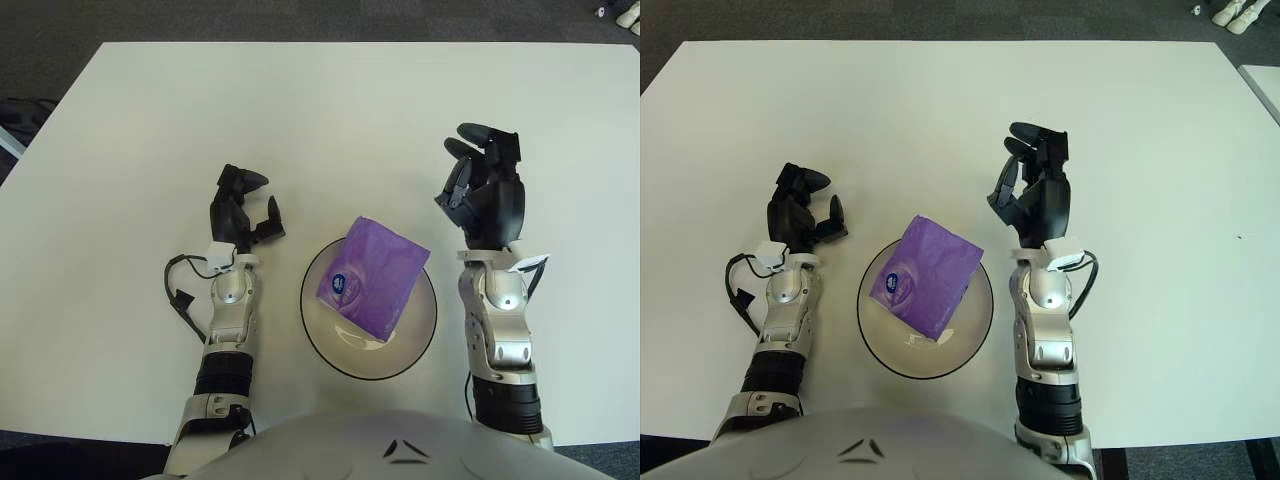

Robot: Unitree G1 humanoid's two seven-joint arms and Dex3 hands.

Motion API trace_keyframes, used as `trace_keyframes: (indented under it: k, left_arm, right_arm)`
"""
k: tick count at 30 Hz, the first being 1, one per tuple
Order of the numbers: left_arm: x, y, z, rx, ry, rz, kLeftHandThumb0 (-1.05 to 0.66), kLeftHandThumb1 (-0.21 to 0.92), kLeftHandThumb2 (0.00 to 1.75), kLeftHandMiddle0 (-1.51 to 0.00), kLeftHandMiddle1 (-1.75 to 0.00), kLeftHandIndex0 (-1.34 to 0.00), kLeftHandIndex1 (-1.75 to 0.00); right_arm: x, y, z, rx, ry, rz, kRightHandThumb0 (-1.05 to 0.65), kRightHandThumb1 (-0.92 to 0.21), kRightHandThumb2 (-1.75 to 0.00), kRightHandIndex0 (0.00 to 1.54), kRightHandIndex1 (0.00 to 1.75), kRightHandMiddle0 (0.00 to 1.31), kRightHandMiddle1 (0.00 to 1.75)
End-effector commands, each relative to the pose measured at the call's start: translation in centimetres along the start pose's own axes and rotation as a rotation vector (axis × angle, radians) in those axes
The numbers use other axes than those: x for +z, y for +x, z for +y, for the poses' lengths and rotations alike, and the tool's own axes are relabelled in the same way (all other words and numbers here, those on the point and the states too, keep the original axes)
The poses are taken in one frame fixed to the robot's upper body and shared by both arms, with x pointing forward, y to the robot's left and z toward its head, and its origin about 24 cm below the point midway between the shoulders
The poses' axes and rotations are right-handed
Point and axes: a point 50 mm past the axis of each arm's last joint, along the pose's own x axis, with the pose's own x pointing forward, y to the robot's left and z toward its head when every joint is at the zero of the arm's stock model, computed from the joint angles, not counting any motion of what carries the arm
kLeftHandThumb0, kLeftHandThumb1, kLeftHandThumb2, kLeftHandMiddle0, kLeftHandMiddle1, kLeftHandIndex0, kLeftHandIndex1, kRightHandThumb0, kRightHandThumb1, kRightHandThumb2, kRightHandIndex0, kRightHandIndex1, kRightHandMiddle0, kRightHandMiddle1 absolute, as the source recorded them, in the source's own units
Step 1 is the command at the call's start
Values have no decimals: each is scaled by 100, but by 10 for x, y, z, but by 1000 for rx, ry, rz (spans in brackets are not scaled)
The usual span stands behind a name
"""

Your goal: Put the tissue paper into the plate.

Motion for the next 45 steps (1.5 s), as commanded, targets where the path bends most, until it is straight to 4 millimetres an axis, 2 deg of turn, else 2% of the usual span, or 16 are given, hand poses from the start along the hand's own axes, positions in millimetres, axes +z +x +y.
trace_keyframes:
  k: [1, 6, 17, 22, 26, 38, 45]
  left_arm:
    - [-46, -40, 16, 40, 49, 260, -1, 22, 143, -65, -169, -51, -175]
    - [-45, -40, 16, 42, 50, 248, -1, 23, 141, -65, -167, -51, -175]
    - [-45, -39, 14, 33, 41, 239, -1, 22, 142, -64, -169, -51, -175]
    - [-45, -39, 15, 30, 46, 239, -1, 22, 142, -64, -170, -51, -175]
    - [-45, -39, 15, 31, 43, 243, -1, 22, 142, -64, -170, -51, -175]
    - [-45, -39, 15, 40, 43, 255, -1, 18, 149, -66, -174, -53, -175]
    - [-45, -40, 15, 38, 48, 249, -1, 21, 145, -64, -174, -50, -175]
  right_arm:
    - [-8, -3, -4, -64, -18, 44, -46, -72, -119, 15, 120, 20, 154]
    - [-20, -8, -4, -73, -14, 80, -46, -71, -119, 20, 121, 22, 154]
    - [-44, -14, -13, -78, -71, 144, -46, -77, -118, 26, 123, 17, 160]
    - [-56, -20, -17, -75, -101, 176, -48, -79, -117, 32, 125, 20, 164]
    - [-68, -23, -24, -77, -120, 197, -45, -77, -123, 39, 128, 26, 166]
    - [-82, -26, -31, -111, -133, 219, -45, -76, -128, 51, 134, 35, 167]
    - [-86, -30, -32, -133, -147, 249, -45, -74, -130, 54, 136, 37, 167]
